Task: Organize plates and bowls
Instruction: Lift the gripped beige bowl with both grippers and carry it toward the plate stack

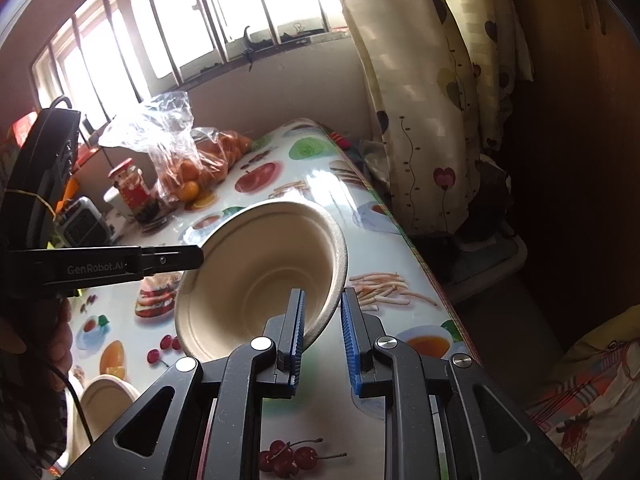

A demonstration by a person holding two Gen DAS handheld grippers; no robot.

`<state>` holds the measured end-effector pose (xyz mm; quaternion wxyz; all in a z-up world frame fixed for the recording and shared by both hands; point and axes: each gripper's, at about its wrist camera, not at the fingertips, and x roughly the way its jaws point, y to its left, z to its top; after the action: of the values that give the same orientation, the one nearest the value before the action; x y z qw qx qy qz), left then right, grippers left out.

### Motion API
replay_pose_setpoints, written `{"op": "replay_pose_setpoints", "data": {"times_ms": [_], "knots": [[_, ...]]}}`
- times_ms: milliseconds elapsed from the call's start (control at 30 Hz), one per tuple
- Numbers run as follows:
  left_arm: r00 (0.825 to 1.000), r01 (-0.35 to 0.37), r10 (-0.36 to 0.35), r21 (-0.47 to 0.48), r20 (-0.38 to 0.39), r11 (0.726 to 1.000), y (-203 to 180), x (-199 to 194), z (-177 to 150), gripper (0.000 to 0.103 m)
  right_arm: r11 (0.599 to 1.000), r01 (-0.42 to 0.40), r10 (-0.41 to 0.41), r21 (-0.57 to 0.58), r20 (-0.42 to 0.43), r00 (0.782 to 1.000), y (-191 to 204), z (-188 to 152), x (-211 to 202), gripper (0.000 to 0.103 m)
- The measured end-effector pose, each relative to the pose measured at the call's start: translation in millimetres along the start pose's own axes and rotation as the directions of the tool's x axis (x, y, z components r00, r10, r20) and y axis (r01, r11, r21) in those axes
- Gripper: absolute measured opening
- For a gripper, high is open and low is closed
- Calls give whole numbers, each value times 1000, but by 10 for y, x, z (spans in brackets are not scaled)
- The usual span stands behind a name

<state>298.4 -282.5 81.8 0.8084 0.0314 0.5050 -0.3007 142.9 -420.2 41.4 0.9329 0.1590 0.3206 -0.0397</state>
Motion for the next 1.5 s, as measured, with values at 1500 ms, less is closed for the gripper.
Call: {"op": "replay_pose_setpoints", "data": {"times_ms": [1500], "knots": [[993,-23,27,-40,116,999,301,-1196,-1001,8,990,-112,117,-82,63,991,856,-591,-897,18]]}}
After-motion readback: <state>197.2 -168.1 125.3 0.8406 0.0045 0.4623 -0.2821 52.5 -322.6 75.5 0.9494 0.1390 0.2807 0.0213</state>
